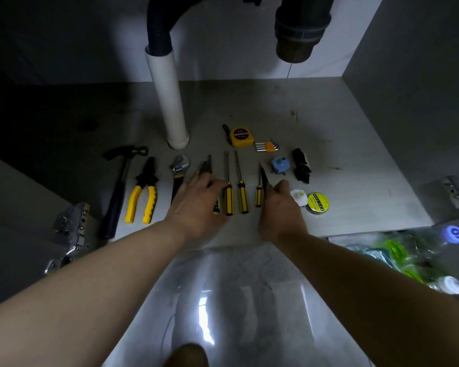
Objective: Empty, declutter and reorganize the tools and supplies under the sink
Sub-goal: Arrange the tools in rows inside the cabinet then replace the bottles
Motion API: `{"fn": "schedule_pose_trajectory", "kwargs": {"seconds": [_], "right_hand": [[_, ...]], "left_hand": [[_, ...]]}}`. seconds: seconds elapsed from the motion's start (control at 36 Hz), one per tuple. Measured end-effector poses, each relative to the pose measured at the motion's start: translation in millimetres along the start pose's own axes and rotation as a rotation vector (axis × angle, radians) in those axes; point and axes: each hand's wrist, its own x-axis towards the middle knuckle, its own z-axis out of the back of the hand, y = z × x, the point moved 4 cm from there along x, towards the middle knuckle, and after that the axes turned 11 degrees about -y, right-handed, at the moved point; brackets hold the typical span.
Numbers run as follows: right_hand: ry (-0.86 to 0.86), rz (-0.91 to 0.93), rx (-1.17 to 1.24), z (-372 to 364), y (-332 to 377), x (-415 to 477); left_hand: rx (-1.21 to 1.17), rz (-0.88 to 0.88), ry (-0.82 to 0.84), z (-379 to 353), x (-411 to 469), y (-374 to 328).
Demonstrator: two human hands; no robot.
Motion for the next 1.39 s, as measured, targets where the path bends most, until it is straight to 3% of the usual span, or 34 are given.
{"fn": "schedule_pose_trajectory", "kwargs": {"seconds": [0.19,0.36,0.5,1.0,1.17,1.39], "right_hand": [[0.044,0.016,-0.023,7.4,-1.7,-4.7],[0.08,0.102,-0.049,13.8,-9.5,-7.3],[0.105,0.237,-0.12,6.7,-12.1,-8.3],[0.069,0.202,-0.023,10.5,-12.4,-5.9],[0.101,0.219,-0.102,10.4,-7.7,-3.6],[0.069,0.211,0.039,17.3,-12.0,-13.9]], "left_hand": [[0.022,-0.063,-0.045,4.1,5.3,-17.3],[0.045,-0.229,0.066,-12.8,15.7,-49.3],[0.082,-0.211,0.115,-28.2,23.5,-65.9],[0.262,-0.125,0.018,-24.1,27.7,-84.9],[0.285,-0.133,-0.007,-23.2,25.2,-81.2],[0.284,-0.121,-0.022,-24.8,23.3,-78.1]]}}
